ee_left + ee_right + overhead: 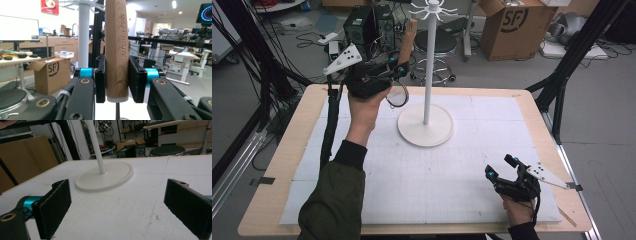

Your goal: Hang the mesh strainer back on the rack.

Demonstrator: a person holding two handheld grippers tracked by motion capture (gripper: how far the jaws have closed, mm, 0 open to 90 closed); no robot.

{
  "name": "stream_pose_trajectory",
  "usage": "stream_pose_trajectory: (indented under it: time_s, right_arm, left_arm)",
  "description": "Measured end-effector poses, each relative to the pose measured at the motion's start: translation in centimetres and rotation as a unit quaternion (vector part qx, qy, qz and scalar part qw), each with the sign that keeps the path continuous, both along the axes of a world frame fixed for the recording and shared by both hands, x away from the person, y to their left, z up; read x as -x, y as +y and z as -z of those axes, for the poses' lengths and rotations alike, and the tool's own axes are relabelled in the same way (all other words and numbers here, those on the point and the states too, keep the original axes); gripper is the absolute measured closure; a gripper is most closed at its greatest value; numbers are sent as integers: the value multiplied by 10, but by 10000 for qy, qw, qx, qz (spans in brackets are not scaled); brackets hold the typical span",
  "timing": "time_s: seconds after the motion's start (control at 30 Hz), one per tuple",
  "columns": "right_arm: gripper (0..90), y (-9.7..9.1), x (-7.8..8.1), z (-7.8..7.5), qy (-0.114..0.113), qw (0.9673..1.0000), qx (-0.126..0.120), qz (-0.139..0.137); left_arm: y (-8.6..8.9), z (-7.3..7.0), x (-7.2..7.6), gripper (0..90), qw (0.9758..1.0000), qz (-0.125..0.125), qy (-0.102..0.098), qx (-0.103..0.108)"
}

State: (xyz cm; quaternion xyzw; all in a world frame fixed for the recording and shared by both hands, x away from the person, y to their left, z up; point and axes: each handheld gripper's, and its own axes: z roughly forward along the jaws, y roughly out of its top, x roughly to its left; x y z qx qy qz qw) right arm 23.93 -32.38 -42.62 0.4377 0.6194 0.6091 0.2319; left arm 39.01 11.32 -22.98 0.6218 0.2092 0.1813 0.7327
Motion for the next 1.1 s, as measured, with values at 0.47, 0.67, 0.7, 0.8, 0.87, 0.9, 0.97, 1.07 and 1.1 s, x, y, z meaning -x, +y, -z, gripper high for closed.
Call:
stream_pose_trajectory:
  time_s: [0.47,0.67,0.7,0.8,0.87,0.9,0.97,1.07,1.1]
  right_arm:
    - [65,-4,0,-1,-47,10000,-80,38]
    - [65,-7,1,-2,-36,9998,-155,89]
    - [65,-8,0,-2,-59,9998,-152,97]
    - [65,-8,1,-2,-37,9998,-190,101]
    - [65,-8,1,-2,-34,9998,-192,96]
    - [65,-9,1,-2,-46,9998,-173,101]
    - [65,-9,1,-2,-23,9998,-187,104]
    - [65,-9,0,-1,-40,9997,-182,128]
    - [65,-9,0,-1,-44,9998,-173,133]
  left_arm:
    - [-14,-13,-18,708,10000,-35,57,54]
    - [-19,-13,-23,708,9999,-104,108,-38]
    - [-19,-12,-25,708,9998,-104,141,-29]
    - [-20,-9,-28,708,9997,-130,168,-74]
    - [-20,-8,-29,708,9998,-110,189,-43]
    - [-20,-8,-30,708,9998,-108,193,-14]
    - [-21,-6,-33,708,9997,-86,218,-16]
    - [-23,-4,-37,708,9997,-86,246,-25]
    - [-24,-4,-39,708,9996,-75,255,7]
